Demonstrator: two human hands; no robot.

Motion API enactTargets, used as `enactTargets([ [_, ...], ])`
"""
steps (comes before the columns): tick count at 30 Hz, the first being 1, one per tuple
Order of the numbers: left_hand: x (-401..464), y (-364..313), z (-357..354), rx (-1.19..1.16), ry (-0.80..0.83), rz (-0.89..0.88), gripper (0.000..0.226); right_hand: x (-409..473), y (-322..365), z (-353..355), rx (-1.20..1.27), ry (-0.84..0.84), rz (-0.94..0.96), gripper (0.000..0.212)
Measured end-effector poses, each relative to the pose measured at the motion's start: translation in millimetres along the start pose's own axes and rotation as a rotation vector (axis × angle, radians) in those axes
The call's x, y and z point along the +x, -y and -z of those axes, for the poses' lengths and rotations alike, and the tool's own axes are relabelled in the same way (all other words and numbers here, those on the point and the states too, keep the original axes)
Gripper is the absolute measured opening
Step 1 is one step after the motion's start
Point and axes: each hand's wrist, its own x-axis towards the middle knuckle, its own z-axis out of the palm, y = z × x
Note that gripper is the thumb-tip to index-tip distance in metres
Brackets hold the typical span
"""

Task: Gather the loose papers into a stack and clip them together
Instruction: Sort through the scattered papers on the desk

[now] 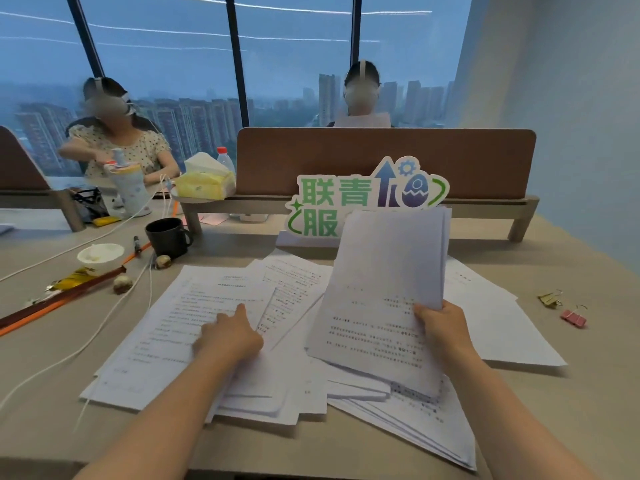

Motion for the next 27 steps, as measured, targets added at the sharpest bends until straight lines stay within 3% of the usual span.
enactTargets([
  [4,1,3,1,0.088,-0.058,-0.051,0.073,-2,-3,-4,0.027,-0.002,-0.017,0.015],
  [9,1,8,8,0.189,-0.176,-0.103,0.028,-2,-8,-3,0.025,0.000,-0.044,0.020],
  [15,-4,-6,26,0.059,-0.362,-0.131,0.022,-1,-5,-1,0.062,-0.041,-0.054,0.020],
  [21,-8,-28,-1,0.047,-0.212,-0.228,0.032,-3,-8,0,0.084,-0.049,-0.062,0.020],
  [25,-12,-34,-11,0.021,-0.066,-0.187,0.075,-2,-12,4,0.096,-0.066,-0.073,0.019],
  [27,-13,-38,-11,0.064,-0.026,-0.203,0.081,-2,-14,5,0.093,-0.071,-0.074,0.021],
])
